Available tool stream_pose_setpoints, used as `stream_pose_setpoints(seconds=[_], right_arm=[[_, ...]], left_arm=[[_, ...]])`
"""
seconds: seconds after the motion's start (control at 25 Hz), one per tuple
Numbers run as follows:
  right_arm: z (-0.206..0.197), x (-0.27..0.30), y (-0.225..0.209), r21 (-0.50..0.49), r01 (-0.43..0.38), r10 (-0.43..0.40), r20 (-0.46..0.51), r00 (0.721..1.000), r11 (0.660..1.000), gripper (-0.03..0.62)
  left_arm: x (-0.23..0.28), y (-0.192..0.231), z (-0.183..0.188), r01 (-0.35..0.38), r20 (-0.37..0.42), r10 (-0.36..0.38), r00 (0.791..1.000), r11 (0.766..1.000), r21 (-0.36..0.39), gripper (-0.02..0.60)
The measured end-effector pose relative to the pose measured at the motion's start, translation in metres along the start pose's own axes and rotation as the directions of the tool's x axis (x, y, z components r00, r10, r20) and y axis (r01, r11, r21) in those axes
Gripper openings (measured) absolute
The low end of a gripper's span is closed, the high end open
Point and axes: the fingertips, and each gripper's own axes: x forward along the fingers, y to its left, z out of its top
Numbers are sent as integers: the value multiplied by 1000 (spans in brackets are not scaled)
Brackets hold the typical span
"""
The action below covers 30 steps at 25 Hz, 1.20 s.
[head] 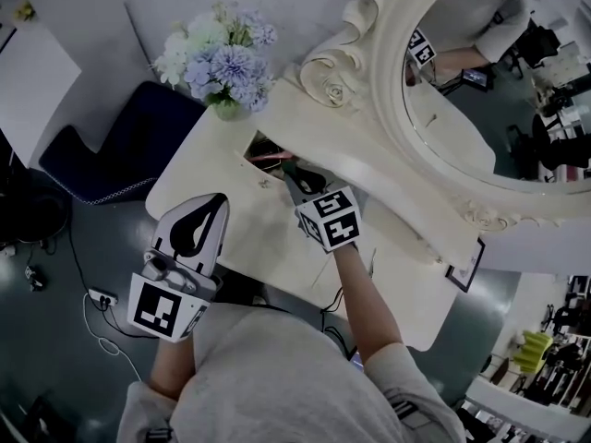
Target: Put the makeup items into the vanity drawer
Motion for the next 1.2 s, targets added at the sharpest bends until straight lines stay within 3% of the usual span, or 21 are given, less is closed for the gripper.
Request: stream_pose_setpoints(seconds=[0.2,0.36,0.72,0.92,1.08,1.2], right_arm=[[0,5,-2,25,-13,13,-18,1000,1000,71],[0,6,-3,45,-11,12,-22,1000,999,125],[3,-4,-8,100,16,-15,-4,1000,995,130],[2,3,-8,86,30,-29,-15,999,996,42],[1,4,-4,97,22,-20,-20,1000,995,35],[9,-5,-4,114,37,-42,41,998,993,35]], left_arm=[[3,5,4,-12,25,13,1000,1000,-16,14],[6,6,3,-5,30,5,1000,1000,-23,14],[11,8,3,2,33,-1,999,999,-44,14],[14,6,1,11,31,-10,999,999,-44,14],[15,7,1,13,25,-12,1000,999,-43,14],[17,7,2,20,26,-19,999,999,-40,14]])
